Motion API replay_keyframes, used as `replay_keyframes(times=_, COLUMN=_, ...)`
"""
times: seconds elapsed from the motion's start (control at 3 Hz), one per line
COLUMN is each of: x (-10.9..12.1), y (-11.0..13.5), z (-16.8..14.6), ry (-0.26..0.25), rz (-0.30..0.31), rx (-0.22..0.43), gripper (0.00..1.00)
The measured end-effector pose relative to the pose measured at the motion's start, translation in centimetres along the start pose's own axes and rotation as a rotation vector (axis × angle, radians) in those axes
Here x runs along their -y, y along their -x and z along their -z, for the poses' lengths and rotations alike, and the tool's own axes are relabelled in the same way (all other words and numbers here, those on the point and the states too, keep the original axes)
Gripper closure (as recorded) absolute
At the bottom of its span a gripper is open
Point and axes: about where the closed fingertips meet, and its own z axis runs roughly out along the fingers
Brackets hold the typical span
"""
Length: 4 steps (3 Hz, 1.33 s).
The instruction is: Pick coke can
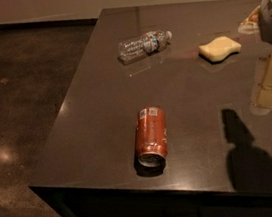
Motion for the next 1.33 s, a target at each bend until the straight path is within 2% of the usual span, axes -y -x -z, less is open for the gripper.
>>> replay_keyframes(times=0.33, x=0.0, y=0.0, z=0.0, ry=0.000, rz=0.000, rx=0.000, gripper=0.00)
replay_keyframes(times=0.67, x=0.9, y=1.6, z=-0.7, ry=0.010, rz=0.081, rx=0.062, gripper=0.00)
replay_keyframes(times=1.0, x=2.5, y=4.3, z=-2.2, ry=0.048, rz=0.232, rx=0.183, gripper=0.00)
replay_keyframes(times=1.33, x=2.8, y=6.4, z=-2.8, ry=0.089, rz=0.426, rx=0.284, gripper=0.00)
